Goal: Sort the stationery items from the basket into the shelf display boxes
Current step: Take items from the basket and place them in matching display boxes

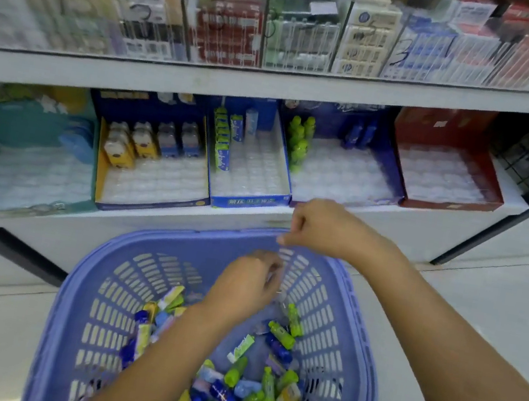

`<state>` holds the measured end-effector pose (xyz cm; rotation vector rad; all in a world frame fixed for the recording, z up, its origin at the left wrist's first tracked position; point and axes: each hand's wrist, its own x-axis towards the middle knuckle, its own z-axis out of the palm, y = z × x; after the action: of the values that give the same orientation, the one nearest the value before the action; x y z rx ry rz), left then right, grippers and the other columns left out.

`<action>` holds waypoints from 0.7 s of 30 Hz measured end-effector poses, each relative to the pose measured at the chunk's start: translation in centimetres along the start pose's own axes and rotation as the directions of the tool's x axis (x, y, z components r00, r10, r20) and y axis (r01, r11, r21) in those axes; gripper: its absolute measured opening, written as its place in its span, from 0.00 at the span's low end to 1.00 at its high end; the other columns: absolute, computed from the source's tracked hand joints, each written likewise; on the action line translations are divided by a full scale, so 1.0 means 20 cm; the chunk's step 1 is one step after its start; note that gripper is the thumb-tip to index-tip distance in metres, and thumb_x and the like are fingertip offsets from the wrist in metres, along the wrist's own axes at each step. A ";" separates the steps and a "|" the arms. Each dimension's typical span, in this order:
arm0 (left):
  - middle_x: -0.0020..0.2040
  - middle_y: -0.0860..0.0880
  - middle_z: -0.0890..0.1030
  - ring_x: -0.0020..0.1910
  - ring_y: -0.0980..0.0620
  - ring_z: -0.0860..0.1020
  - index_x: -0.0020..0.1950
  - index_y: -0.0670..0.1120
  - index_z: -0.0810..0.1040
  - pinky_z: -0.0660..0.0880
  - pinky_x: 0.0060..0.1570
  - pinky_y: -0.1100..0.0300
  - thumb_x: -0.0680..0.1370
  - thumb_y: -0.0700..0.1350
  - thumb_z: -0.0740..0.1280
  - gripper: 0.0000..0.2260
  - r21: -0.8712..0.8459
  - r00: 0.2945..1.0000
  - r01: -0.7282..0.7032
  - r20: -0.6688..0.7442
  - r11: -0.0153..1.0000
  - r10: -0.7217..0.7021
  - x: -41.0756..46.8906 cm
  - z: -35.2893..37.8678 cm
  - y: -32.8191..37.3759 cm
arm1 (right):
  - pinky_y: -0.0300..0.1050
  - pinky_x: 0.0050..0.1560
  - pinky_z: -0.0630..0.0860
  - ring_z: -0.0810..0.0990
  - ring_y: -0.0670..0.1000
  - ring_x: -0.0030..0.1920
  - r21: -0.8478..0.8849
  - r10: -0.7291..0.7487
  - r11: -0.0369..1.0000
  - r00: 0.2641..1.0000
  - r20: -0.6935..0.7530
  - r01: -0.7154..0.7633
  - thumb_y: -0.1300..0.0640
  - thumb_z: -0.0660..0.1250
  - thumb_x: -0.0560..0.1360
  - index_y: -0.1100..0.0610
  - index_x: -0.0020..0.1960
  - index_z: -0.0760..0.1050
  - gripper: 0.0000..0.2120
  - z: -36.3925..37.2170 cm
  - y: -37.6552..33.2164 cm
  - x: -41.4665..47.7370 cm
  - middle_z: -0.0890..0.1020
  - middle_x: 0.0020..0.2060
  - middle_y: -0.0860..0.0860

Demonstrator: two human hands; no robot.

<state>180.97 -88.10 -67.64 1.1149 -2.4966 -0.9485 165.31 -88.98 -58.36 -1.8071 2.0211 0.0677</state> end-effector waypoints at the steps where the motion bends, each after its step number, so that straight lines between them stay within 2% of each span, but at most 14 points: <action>1: 0.52 0.42 0.80 0.51 0.43 0.78 0.56 0.42 0.78 0.74 0.48 0.53 0.79 0.43 0.62 0.10 0.042 0.988 0.102 0.108 0.994 -0.106 -0.07 0.05 -0.09 | 0.40 0.35 0.68 0.78 0.52 0.36 -0.029 0.006 1.000 0.989 0.145 -0.002 0.45 0.71 0.70 0.57 0.38 0.77 0.15 0.12 -0.04 -0.02 0.80 0.35 0.53; 2: 0.54 0.41 0.80 0.53 0.43 0.78 0.57 0.41 0.77 0.73 0.48 0.54 0.78 0.43 0.62 0.11 0.098 0.956 0.187 0.211 0.977 -0.204 -0.15 0.10 -0.19 | 0.38 0.32 0.69 0.77 0.50 0.34 -0.057 0.027 0.998 0.965 0.262 -0.012 0.47 0.71 0.70 0.55 0.36 0.76 0.12 0.26 -0.07 -0.03 0.79 0.34 0.52; 3: 0.57 0.41 0.79 0.56 0.43 0.77 0.60 0.40 0.76 0.73 0.49 0.56 0.78 0.43 0.63 0.13 0.148 0.906 0.253 0.310 0.956 -0.288 -0.23 0.15 -0.29 | 0.38 0.34 0.71 0.78 0.51 0.36 -0.085 0.067 0.996 0.938 0.341 -0.041 0.49 0.71 0.71 0.55 0.39 0.77 0.09 0.41 -0.08 -0.02 0.80 0.37 0.53; 4: 0.62 0.41 0.77 0.60 0.43 0.75 0.65 0.40 0.73 0.72 0.51 0.57 0.78 0.44 0.64 0.17 0.193 0.844 0.304 0.401 0.933 -0.357 -0.31 0.19 -0.37 | 0.40 0.41 0.75 0.80 0.53 0.44 -0.102 0.124 0.991 0.914 0.386 -0.091 0.50 0.71 0.71 0.56 0.48 0.78 0.11 0.56 -0.07 -0.01 0.81 0.45 0.55; 6: 0.71 0.43 0.69 0.67 0.45 0.70 0.73 0.42 0.64 0.70 0.61 0.54 0.76 0.49 0.69 0.29 0.267 0.725 0.350 0.530 0.898 -0.440 -0.44 0.25 -0.51 | 0.47 0.57 0.74 0.76 0.57 0.60 -0.128 0.232 0.972 0.886 0.402 -0.196 0.50 0.71 0.70 0.59 0.65 0.70 0.27 0.82 -0.01 0.01 0.76 0.61 0.58; 7: 0.72 0.44 0.67 0.69 0.45 0.69 0.74 0.43 0.61 0.69 0.64 0.53 0.74 0.52 0.71 0.34 0.287 0.683 0.357 0.569 0.889 -0.458 -0.48 0.27 -0.55 | 0.49 0.63 0.71 0.72 0.58 0.64 -0.146 0.250 0.967 0.893 0.375 -0.209 0.49 0.71 0.71 0.59 0.69 0.66 0.31 0.92 0.02 0.01 0.73 0.65 0.58; 9: 0.72 0.44 0.67 0.68 0.44 0.68 0.74 0.44 0.61 0.70 0.64 0.50 0.71 0.54 0.73 0.37 0.285 0.641 0.371 0.610 0.884 -0.466 -0.51 0.28 -0.61 | 0.50 0.66 0.65 0.66 0.59 0.67 -0.186 0.288 0.953 0.904 0.315 -0.239 0.45 0.71 0.70 0.62 0.71 0.60 0.37 1.06 0.08 0.00 0.68 0.67 0.59; 11: 0.70 0.43 0.68 0.66 0.43 0.70 0.73 0.44 0.63 0.72 0.62 0.48 0.71 0.54 0.74 0.36 0.295 0.635 0.350 0.623 0.889 -0.457 -0.51 0.29 -0.63 | 0.49 0.64 0.64 0.67 0.58 0.64 -0.215 0.310 0.942 0.912 0.268 -0.257 0.39 0.69 0.70 0.63 0.70 0.58 0.41 1.15 0.10 0.02 0.70 0.64 0.59; 13: 0.66 0.43 0.70 0.63 0.43 0.71 0.69 0.43 0.68 0.73 0.59 0.48 0.70 0.57 0.74 0.33 0.357 0.639 0.282 0.622 0.890 -0.452 -0.51 0.31 -0.64 | 0.49 0.61 0.66 0.69 0.58 0.62 -0.231 0.332 0.932 0.914 0.233 -0.280 0.38 0.67 0.71 0.62 0.71 0.56 0.41 1.21 0.09 0.04 0.72 0.62 0.58; 16: 0.60 0.42 0.71 0.59 0.43 0.70 0.62 0.42 0.73 0.72 0.55 0.49 0.70 0.59 0.72 0.28 0.389 0.716 0.196 0.571 0.900 -0.403 -0.50 0.36 -0.64 | 0.50 0.53 0.72 0.72 0.58 0.61 -0.167 0.386 0.919 0.899 0.206 -0.356 0.49 0.67 0.74 0.59 0.75 0.49 0.39 1.29 0.07 0.04 0.71 0.63 0.58; 18: 0.57 0.41 0.72 0.58 0.42 0.70 0.59 0.41 0.73 0.70 0.53 0.50 0.72 0.58 0.70 0.24 0.298 0.782 0.222 0.514 0.928 -0.352 -0.48 0.40 -0.61 | 0.49 0.46 0.72 0.76 0.58 0.58 -0.126 0.444 0.896 0.875 0.193 -0.427 0.55 0.63 0.78 0.58 0.76 0.43 0.36 1.36 0.05 0.03 0.72 0.62 0.58; 20: 0.55 0.39 0.74 0.56 0.41 0.72 0.54 0.39 0.74 0.69 0.50 0.51 0.75 0.53 0.68 0.18 0.213 0.816 0.243 0.483 0.946 -0.318 -0.45 0.44 -0.57 | 0.48 0.47 0.73 0.77 0.56 0.58 -0.119 0.513 0.859 0.834 0.204 -0.499 0.58 0.57 0.80 0.61 0.76 0.44 0.30 1.41 0.02 0.03 0.73 0.63 0.58; 21: 0.53 0.38 0.75 0.55 0.40 0.73 0.51 0.39 0.74 0.69 0.48 0.52 0.76 0.51 0.66 0.14 0.197 0.817 0.251 0.481 0.948 -0.317 -0.43 0.47 -0.55 | 0.46 0.50 0.74 0.77 0.55 0.59 -0.149 0.527 0.850 0.817 0.235 -0.506 0.59 0.55 0.81 0.62 0.75 0.49 0.27 1.43 0.01 0.03 0.74 0.63 0.57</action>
<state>188.86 -82.84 -81.50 1.4735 -2.8848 -1.3350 173.07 -80.64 -84.61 -1.1538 2.2662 0.5336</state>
